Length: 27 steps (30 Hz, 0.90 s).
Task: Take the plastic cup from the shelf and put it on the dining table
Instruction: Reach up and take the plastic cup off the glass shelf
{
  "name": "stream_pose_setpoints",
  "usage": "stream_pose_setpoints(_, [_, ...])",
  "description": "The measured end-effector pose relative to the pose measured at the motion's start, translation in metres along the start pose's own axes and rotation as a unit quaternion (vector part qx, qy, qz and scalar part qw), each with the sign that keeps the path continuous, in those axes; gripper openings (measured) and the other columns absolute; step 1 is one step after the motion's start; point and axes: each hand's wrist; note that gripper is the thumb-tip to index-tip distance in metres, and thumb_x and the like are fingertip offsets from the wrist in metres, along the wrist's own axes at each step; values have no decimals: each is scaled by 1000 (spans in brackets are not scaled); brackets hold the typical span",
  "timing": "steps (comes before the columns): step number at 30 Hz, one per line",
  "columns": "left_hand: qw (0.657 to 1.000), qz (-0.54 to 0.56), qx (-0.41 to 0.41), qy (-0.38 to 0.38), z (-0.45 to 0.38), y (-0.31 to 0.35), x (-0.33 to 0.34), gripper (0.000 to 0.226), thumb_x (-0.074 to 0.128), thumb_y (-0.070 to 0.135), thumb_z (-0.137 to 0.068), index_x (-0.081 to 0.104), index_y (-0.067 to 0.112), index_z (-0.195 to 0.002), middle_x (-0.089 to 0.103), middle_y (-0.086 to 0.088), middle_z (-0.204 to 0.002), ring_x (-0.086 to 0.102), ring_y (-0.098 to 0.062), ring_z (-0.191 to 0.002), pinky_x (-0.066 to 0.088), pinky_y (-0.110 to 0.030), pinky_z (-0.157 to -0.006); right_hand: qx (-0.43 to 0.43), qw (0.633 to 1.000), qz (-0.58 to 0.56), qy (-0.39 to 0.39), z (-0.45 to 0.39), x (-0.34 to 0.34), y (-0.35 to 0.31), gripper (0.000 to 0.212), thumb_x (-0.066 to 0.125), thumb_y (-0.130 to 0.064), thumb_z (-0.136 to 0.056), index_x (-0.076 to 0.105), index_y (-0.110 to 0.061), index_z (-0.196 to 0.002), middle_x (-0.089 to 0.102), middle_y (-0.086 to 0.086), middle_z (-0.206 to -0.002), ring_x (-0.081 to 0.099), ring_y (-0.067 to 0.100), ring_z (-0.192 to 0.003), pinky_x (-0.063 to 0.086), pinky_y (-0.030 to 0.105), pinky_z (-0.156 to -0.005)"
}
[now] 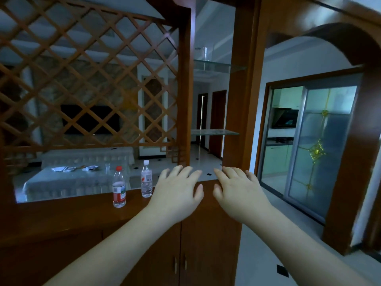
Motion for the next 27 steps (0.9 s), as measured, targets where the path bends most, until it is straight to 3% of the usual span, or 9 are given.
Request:
stream_pose_setpoints(11, [999, 11, 32, 9, -92, -90, 44, 54, 30, 49, -97, 31, 33, -148, 34, 2, -158, 19, -20, -148, 12, -44, -119, 22, 998, 43, 34, -104, 47, -14, 58, 28, -45, -96, 26, -28, -151, 41, 1, -152, 33, 22, -139, 26, 39, -111])
stream_pose_setpoints(16, [999, 14, 40, 22, -131, -103, 59, 55, 29, 51, -97, 30, 34, -149, 30, 4, -160, 16, -18, -149, 8, -41, -119, 24, 998, 48, 35, -139, 68, -3, 57, 28, -45, -95, 28, -28, -150, 39, 2, -153, 30, 22, -142, 19, 44, -116])
stream_pose_setpoints(27, [998, 16, 67, -8, -227, -88, 104, 57, 30, 51, -97, 25, 33, -151, 18, 2, -164, 6, -14, -150, 4, -42, -120, 5, 998, 39, 52, -217, 106, 64, 57, 31, -45, -95, 31, -26, -149, 41, 3, -152, 35, 22, -140, 21, 45, -115])
Point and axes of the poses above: each hand's wrist, its own z-axis away from the middle knuckle, its own x-axis out of the palm, y = z × x
